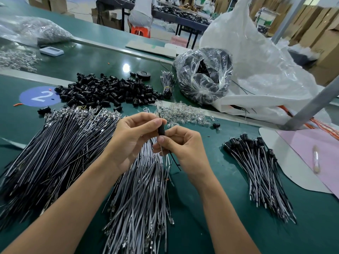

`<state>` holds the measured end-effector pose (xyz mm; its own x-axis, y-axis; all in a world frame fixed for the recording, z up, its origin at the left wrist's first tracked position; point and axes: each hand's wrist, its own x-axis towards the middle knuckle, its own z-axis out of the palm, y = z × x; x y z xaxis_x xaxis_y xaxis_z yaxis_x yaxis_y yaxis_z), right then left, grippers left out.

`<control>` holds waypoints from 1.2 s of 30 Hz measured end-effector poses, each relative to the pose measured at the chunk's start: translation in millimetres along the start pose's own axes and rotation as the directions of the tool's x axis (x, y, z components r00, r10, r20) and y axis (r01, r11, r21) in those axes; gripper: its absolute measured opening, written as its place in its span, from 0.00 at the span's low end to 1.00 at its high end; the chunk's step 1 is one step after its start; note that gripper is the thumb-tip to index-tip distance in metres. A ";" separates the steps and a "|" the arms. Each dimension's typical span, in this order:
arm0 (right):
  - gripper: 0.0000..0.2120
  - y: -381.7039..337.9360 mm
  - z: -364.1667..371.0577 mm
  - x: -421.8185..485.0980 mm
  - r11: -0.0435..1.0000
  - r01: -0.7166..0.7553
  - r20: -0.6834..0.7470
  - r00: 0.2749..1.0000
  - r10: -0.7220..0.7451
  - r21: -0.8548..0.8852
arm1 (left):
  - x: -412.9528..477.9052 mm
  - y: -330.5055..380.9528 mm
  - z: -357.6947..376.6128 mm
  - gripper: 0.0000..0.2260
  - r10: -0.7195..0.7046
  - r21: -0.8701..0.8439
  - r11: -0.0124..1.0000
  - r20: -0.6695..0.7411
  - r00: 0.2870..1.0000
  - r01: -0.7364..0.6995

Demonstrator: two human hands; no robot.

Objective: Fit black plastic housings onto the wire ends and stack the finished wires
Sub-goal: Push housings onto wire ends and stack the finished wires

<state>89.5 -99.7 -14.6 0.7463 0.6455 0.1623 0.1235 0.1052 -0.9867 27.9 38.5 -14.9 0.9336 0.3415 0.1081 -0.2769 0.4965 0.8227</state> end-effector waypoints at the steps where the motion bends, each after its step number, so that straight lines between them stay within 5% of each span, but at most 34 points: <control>1: 0.03 -0.4 0.1 -0.1 1.000 0.004 0.005 1.000 -0.004 0.001 | 0.0 0.2 -0.5 0.02 -0.003 -0.003 1.000 0.015 1.000 0.003; 6: 0.06 -1.1 0.4 -0.4 1.000 0.003 0.014 1.000 -0.003 0.011 | -0.3 3.0 -0.1 0.12 0.003 -0.038 0.999 0.008 1.000 -0.002; 18: 0.07 1.9 0.2 0.9 0.998 -0.020 -0.089 0.996 0.014 -0.057 | 0.8 2.0 2.1 0.06 0.116 0.080 0.990 -0.035 0.993 -0.113; 36: 0.09 1.1 2.7 0.5 0.997 -0.051 -0.071 0.996 0.047 -0.058 | 1.1 2.3 1.0 0.07 0.116 0.001 0.993 -0.081 0.990 -0.117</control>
<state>88.3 -97.3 -15.6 0.7957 0.5946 0.1156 0.1232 0.0279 -0.9920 28.5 39.3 -12.4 0.8736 0.4604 0.1575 -0.3835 0.4522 0.8053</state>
